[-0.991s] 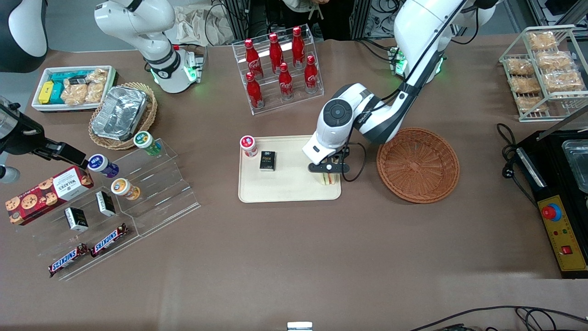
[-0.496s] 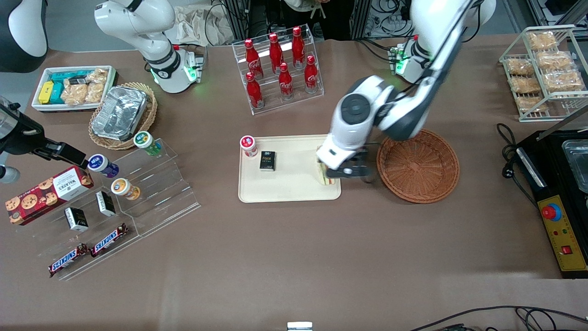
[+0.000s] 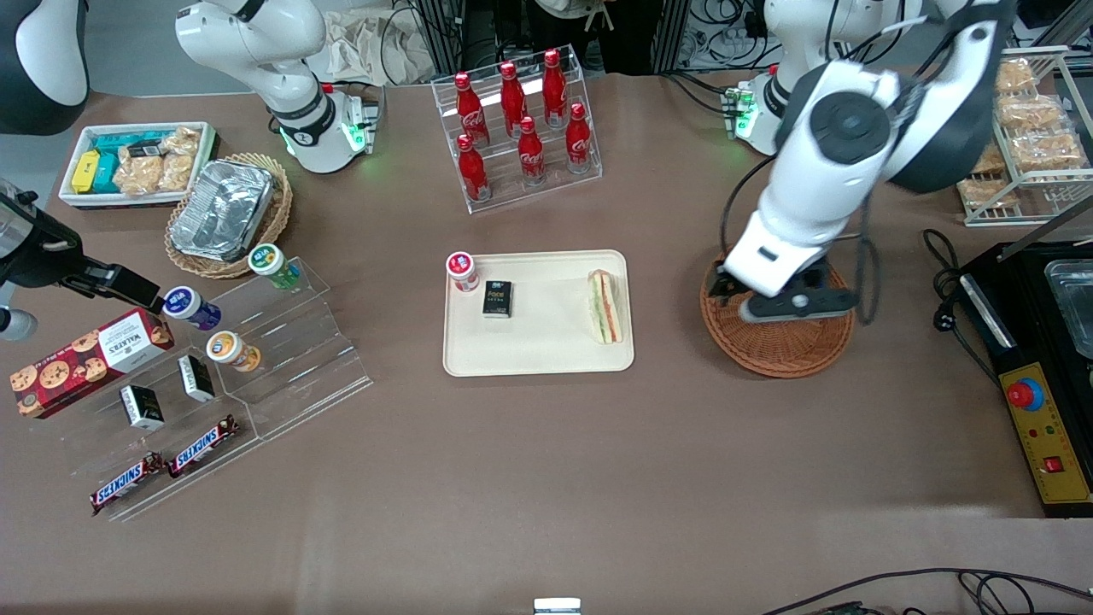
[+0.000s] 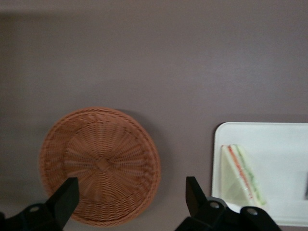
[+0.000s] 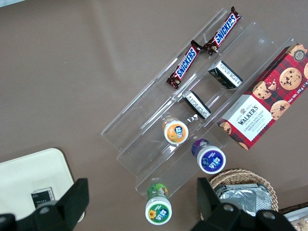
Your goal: Place sandwich from basket to tray
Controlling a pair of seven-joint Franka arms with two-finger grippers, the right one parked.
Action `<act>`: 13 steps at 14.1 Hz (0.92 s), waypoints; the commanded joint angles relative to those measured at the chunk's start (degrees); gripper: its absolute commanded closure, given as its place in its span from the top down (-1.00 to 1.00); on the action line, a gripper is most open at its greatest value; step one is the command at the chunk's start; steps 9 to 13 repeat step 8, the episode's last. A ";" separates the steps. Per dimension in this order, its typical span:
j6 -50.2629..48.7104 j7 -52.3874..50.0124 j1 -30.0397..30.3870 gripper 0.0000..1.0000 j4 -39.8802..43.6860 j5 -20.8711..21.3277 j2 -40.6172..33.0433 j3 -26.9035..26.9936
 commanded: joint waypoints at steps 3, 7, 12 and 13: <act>-5.42 12.33 7.37 0.98 -1.23 0.38 -7.14 -0.48; -8.41 12.07 8.17 0.98 -1.14 0.21 -9.08 2.85; -8.41 12.33 8.17 0.98 -1.14 0.21 -9.26 3.38; -8.41 12.33 8.17 0.98 -1.14 0.21 -9.26 3.38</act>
